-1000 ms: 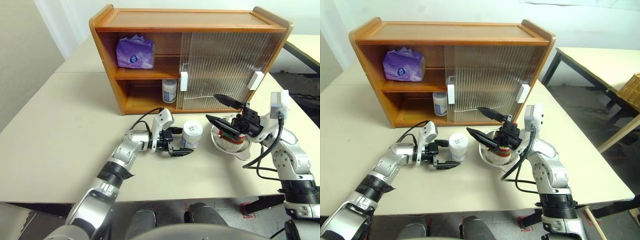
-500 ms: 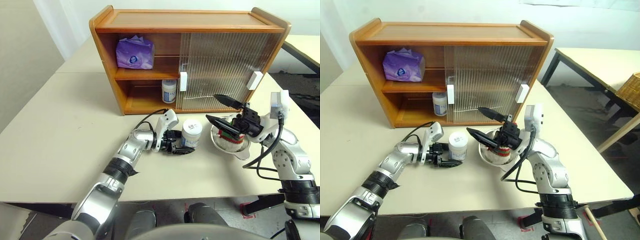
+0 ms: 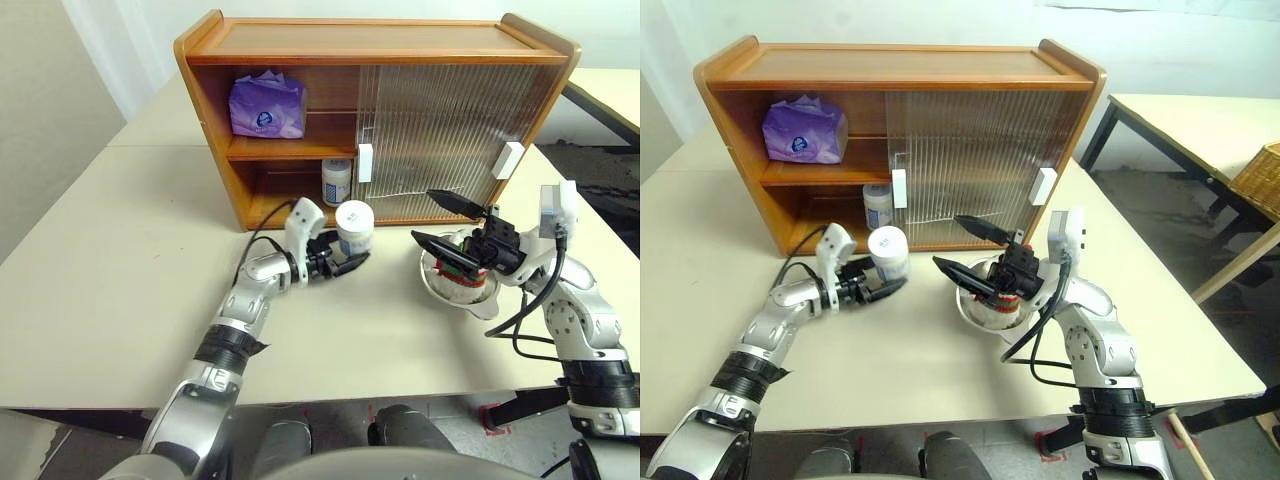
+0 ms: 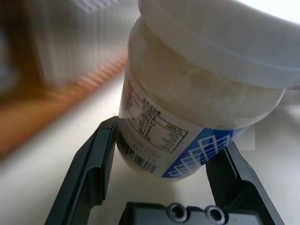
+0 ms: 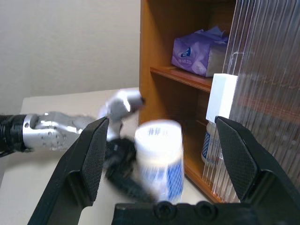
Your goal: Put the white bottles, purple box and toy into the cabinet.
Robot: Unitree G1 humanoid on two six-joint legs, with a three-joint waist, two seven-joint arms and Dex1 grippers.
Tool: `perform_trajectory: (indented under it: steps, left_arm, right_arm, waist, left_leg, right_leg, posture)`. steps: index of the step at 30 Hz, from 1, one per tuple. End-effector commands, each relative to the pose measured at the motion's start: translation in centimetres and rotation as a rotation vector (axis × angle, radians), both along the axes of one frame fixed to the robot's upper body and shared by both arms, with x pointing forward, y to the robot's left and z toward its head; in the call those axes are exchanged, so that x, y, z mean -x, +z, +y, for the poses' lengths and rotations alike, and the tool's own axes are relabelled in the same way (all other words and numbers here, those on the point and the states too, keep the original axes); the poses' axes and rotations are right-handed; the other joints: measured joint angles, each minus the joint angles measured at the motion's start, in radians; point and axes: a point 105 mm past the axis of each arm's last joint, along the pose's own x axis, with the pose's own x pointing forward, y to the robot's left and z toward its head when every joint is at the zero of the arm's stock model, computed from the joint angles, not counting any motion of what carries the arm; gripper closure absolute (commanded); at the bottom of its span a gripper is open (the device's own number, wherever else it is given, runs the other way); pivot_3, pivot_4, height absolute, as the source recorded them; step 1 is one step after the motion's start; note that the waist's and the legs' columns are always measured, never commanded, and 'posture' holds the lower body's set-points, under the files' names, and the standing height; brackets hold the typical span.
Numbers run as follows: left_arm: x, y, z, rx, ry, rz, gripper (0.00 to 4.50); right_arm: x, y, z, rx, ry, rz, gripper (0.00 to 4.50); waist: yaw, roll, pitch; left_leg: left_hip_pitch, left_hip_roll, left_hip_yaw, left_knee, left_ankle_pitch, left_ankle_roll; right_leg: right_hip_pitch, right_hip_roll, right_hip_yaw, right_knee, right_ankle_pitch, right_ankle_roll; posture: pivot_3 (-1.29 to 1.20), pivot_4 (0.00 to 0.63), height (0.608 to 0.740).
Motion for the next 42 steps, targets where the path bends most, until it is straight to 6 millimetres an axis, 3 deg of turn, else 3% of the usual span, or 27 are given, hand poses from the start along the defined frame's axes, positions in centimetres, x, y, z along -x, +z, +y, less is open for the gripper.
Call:
perform_trajectory:
  steps: [1,8,16,30,42]
  left_arm:
    - [-1.0,1.1,1.2,0.001,0.095,-0.076,1.35]
    - [-3.5,2.4,2.9,0.047,0.294,-0.1,1.35]
    - [-5.3,1.0,5.1,-0.072,0.448,-0.092,1.35]
    - [-8.3,0.8,6.1,-0.07,0.61,-0.051,1.35]
    - [-9.6,0.2,7.4,-0.07,0.709,0.023,1.35]
  right_arm:
    - [0.2,-0.2,0.0,0.023,0.008,-0.004,0.0]
    - [0.7,-0.2,0.1,0.009,0.018,0.001,0.0]
    - [0.8,0.0,0.7,-0.014,0.042,0.001,0.0]
    - [0.6,0.5,0.9,-0.011,0.038,-0.011,0.0]
    - [0.7,0.7,0.9,-0.01,0.032,-0.009,0.0]
  waist:
    - [0.0,0.0,0.0]
    - [-0.001,-0.001,0.0]
    - [-0.006,-0.001,0.001]
    - [-0.005,-0.002,0.001]
    - [-0.008,-0.002,0.001]
  left_leg:
    - [0.0,0.0,0.0,0.0,0.0,0.0]
    - [0.0,0.0,0.0,0.0,0.0,0.0]
    - [0.0,-0.001,0.0,0.0,0.0,0.0]
    - [0.0,-0.001,0.0,0.001,0.0,0.0]
    - [0.0,-0.001,0.0,0.001,0.001,0.0]
  right_leg:
    - [0.0,0.0,0.0,0.0,0.0,0.0]
    - [0.0,0.0,0.0,0.0,0.0,0.0]
    - [0.001,0.0,0.0,0.0,0.0,0.0]
    - [0.001,0.0,0.001,0.0,0.001,0.002]
    - [0.001,0.001,0.001,-0.001,0.003,0.007]
  posture:
    - [-0.15,0.0,0.74]
    - [-0.16,0.0,0.74]
    - [-0.14,0.0,0.74]
    - [-0.15,0.0,0.74]
    - [-0.16,0.0,0.74]
